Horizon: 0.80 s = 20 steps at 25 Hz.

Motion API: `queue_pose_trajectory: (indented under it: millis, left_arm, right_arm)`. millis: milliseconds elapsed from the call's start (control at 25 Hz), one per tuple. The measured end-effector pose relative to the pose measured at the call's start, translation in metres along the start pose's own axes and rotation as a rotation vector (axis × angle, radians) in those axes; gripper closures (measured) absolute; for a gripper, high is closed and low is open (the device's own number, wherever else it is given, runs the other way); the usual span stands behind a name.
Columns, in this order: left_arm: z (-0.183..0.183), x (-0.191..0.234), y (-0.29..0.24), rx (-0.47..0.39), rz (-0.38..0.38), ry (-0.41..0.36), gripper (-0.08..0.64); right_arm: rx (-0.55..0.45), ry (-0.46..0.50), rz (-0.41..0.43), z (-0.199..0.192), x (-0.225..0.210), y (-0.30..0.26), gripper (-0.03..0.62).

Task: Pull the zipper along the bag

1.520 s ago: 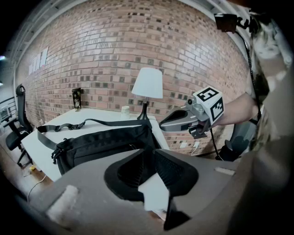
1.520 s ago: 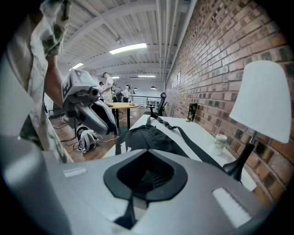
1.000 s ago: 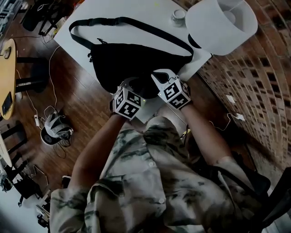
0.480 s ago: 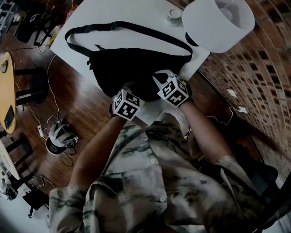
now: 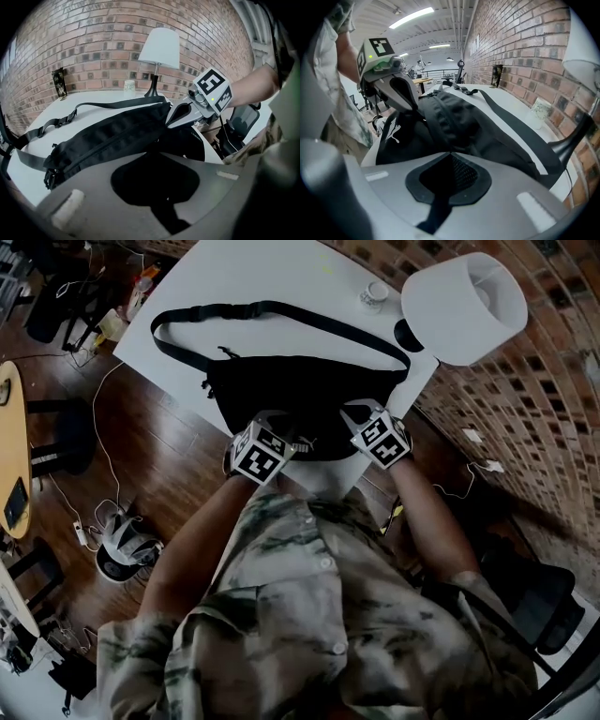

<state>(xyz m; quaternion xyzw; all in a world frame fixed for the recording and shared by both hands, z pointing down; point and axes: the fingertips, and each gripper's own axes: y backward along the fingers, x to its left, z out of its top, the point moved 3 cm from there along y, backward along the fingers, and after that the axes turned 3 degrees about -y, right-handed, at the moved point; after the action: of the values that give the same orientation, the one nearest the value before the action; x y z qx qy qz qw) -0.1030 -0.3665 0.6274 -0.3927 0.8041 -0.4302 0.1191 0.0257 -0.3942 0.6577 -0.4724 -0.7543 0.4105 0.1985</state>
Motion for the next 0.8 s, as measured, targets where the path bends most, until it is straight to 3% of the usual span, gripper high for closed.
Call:
queue_pose_trajectory:
  millis: [440,800]
  left_arm:
    - [-0.035,0.046,0.029,-0.032,-0.083,-0.022,0.535]
    - [-0.056,0.077,0.046,-0.065,-0.097,-0.015,0.535]
  right_arm:
    - [0.070,-0.130,-0.119,0.000,-0.004,0.002,0.586]
    - [0.085,-0.190,-0.224,-0.016,-0.016,-0.003,0.586]
